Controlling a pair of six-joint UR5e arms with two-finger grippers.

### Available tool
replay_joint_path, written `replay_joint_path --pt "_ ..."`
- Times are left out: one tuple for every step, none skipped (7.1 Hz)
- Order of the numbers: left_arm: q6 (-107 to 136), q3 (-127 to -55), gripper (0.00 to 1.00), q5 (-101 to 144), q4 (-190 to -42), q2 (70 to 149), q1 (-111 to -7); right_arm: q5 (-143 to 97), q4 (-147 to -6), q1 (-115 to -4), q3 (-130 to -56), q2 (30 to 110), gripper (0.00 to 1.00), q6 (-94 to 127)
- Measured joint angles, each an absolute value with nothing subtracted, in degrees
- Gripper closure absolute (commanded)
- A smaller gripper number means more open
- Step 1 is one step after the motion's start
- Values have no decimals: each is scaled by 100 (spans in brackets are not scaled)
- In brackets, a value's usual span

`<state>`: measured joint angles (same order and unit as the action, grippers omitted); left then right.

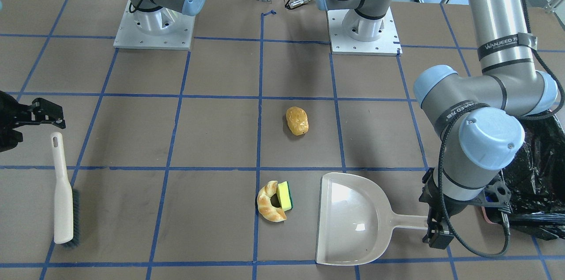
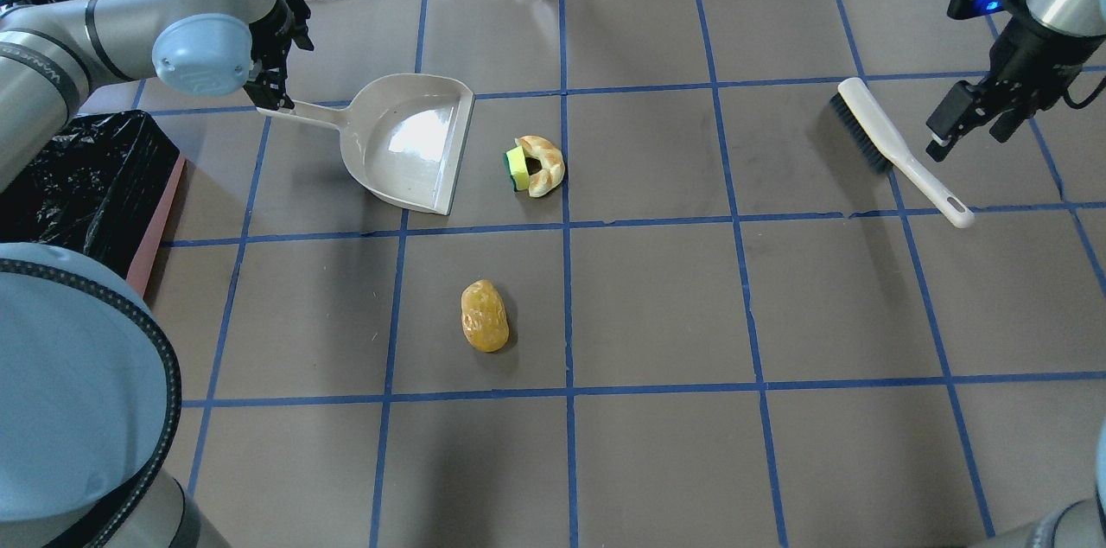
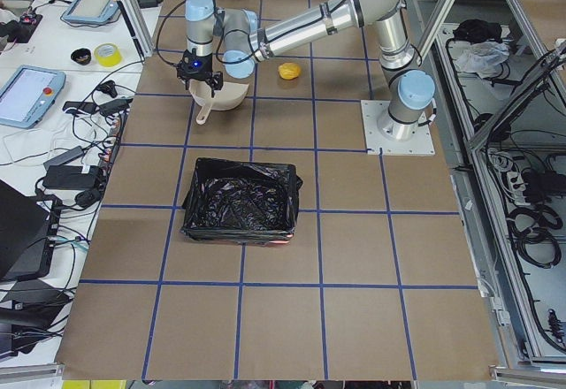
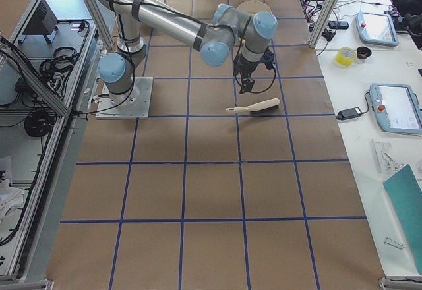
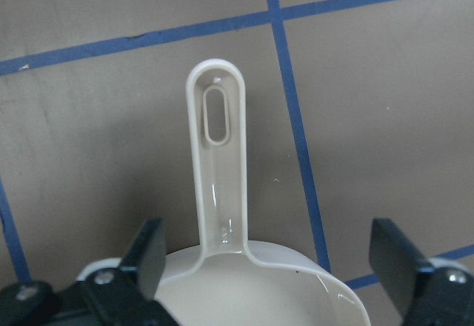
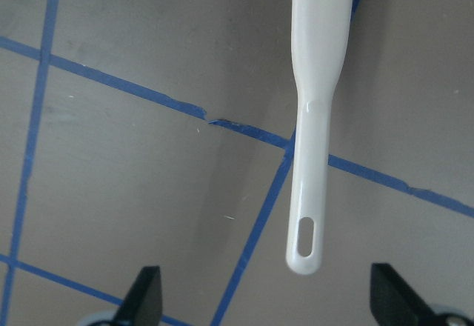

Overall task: Sweep and dump trash into bin
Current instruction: 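Grasp the white-handled brush with the right gripper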

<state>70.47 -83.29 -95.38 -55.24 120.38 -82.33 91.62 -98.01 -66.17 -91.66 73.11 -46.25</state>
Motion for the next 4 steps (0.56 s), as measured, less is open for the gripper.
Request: replay_joint_path --pt "7080 -8332 2 -9566 -5404 12176 -8209 9258 -10300 -6560 -9301 7022 0 -5200" --pt "7212 -8360 2 -9619 -5352 12259 -8195 9407 -10776 -6539 -9468 6784 0 -5497" --pt "7364 -8396 1 -9696 -5335 12308 -8188 9541 -11029 -6534 -9630 6662 0 -5614" --pt "7446 -8416 2 -9779 -5329 12358 -8185 9638 -11107 -6532 -9771 6640 0 -5659"
